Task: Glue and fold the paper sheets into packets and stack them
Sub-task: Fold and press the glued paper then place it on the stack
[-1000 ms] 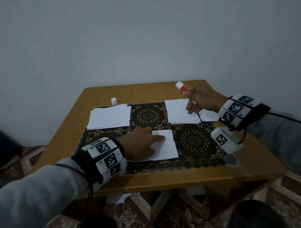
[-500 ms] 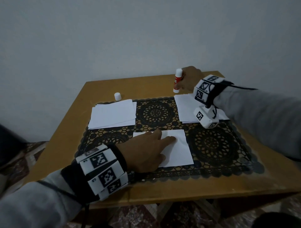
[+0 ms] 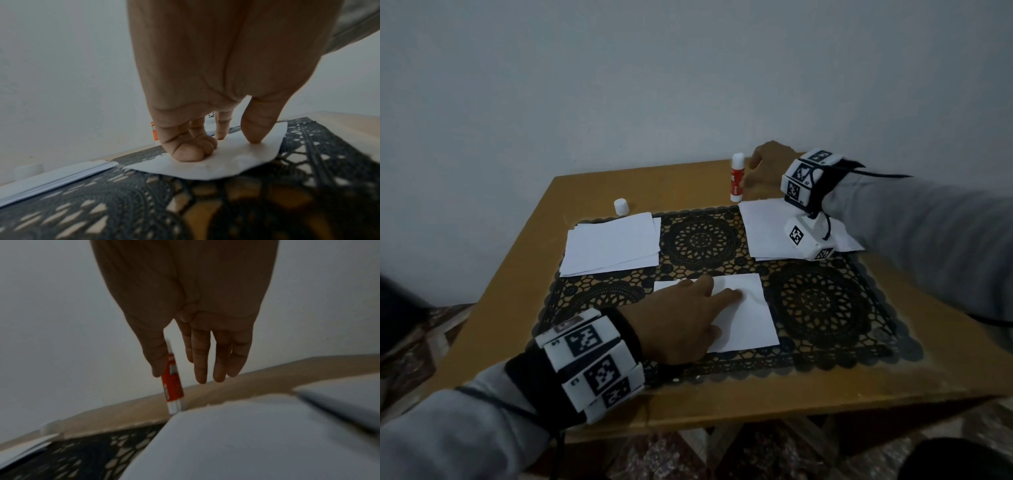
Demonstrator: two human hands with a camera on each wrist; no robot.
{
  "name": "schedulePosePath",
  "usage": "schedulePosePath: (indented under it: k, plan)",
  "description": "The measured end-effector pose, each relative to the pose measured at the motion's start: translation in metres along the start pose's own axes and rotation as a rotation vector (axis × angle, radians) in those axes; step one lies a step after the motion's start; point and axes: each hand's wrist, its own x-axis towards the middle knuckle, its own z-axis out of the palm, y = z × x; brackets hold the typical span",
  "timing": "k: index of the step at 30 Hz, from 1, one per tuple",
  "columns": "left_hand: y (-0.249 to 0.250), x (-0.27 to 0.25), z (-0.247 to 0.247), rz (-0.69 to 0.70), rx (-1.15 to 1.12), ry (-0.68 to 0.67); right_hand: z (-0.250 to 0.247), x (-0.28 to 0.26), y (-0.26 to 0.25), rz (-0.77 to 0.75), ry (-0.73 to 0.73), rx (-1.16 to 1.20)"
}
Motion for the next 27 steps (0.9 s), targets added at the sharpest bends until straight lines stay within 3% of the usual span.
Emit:
schedulePosePath:
  k: [7, 14, 27]
  plan:
    - [0.007, -0.005, 0.001, -0.029, 0.023, -0.001, -0.046, -0.053, 0.056, -0.027, -0.097, -0.379]
    - [0.011, -0.014, 0.0, -0.042, 0.035, 0.004, -0.048, -0.11, 0.101, -0.135, -0.28, -0.455]
    - [0.01, -0.017, 0.001, -0.05, -0.019, 0.054, -0.035, -0.118, 0.117, -0.296, -0.191, -0.408]
